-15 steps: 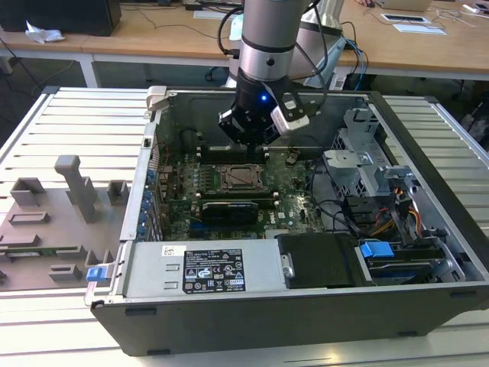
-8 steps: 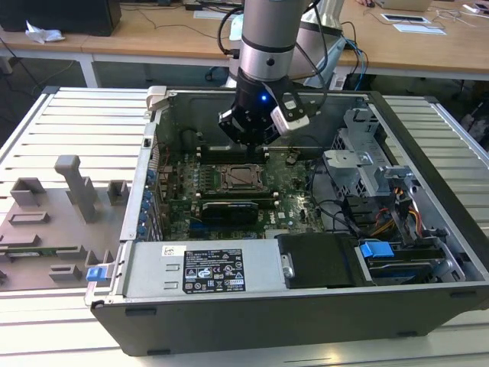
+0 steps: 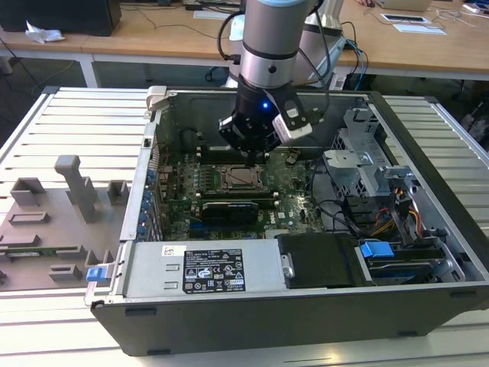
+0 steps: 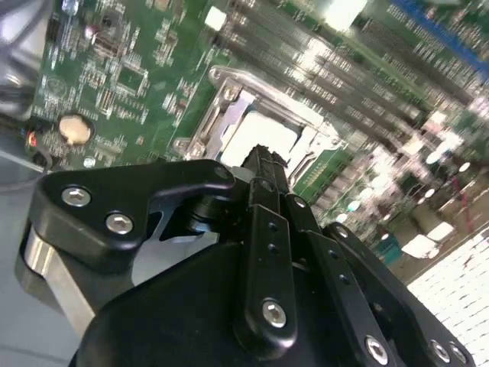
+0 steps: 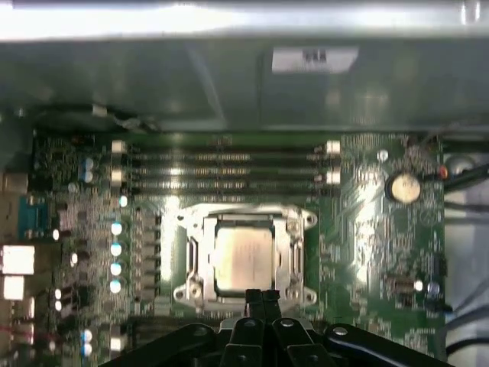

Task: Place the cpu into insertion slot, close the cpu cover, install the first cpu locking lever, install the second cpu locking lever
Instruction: 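Install the second cpu locking lever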

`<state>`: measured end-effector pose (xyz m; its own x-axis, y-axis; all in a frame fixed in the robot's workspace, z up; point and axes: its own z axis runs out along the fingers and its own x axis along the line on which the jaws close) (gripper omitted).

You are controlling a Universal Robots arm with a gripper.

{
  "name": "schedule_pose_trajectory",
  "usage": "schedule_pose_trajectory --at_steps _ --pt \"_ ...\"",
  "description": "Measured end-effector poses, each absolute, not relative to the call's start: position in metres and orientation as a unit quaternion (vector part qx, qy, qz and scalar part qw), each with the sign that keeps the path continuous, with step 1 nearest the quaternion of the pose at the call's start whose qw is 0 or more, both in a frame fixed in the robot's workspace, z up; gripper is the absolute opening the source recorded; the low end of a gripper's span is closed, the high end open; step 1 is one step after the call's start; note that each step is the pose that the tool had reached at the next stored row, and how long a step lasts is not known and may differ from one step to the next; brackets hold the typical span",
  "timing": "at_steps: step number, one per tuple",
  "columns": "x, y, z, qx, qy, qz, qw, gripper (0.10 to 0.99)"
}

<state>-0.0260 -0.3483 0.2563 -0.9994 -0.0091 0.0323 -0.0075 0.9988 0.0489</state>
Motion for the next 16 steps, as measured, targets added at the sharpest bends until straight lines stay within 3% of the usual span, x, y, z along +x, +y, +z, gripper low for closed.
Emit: schedule_pose_trajectory --at_steps 5,9,16 --pt "-0.028 -0.377 0.251 0.004 -0.999 -0.030 0.016 0.102" --pt "-0.037 -0.387 0.250 0.005 -0.998 -0.066 0.016 0.102" --pt "-0.059 -0.388 0.229 0.006 -0.997 -0.070 0.016 0.102"
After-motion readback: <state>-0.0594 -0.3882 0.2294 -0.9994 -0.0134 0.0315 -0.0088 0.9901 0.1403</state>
